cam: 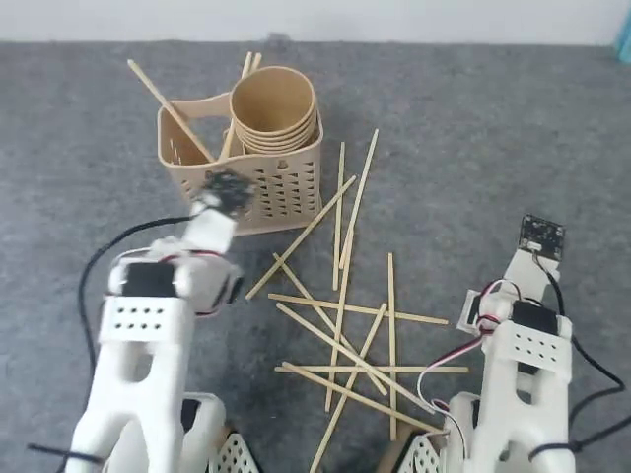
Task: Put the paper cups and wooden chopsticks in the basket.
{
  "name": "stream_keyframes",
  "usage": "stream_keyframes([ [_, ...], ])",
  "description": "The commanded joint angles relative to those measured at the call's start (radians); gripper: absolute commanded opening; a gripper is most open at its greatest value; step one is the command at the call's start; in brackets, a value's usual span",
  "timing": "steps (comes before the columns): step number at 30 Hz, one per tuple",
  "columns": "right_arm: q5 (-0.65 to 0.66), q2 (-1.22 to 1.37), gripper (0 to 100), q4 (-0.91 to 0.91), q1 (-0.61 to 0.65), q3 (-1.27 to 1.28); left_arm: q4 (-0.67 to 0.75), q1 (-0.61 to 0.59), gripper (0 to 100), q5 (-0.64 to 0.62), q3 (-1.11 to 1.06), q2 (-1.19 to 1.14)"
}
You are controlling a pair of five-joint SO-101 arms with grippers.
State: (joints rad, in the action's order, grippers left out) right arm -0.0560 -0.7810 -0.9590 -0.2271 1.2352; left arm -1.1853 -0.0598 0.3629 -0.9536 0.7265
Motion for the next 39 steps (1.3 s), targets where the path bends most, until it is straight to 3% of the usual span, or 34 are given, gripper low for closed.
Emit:
stream_keyframes([
  [1,0.012,-0.008,7.5,-0.005,-0.016,-0.006,0.021,0.152,18,-0.040,0.073,0.015],
  [7,0.014,-0.008,7.5,-0.005,-0.016,-0.006,0.245,0.247,18,-0.040,-0.027,0.014],
  [15,0.014,-0.008,7.5,-0.005,-0.016,-0.006,0.726,0.253,18,-0.044,-0.314,0.011],
  [19,0.014,-0.008,7.5,-0.005,-0.016,-0.008,0.741,0.253,18,-0.129,-0.266,-0.118],
  [25,0.014,-0.008,7.5,-0.005,-0.016,-0.008,0.724,0.255,18,-0.152,-0.047,-0.440],
  [30,0.014,-0.008,7.5,-0.005,-0.016,-0.008,0.694,0.276,17,-0.226,0.038,-0.531],
  [39,0.014,-0.016,7.5,-0.008,-0.018,-0.008,0.664,0.276,5,-0.241,0.154,-0.661],
])
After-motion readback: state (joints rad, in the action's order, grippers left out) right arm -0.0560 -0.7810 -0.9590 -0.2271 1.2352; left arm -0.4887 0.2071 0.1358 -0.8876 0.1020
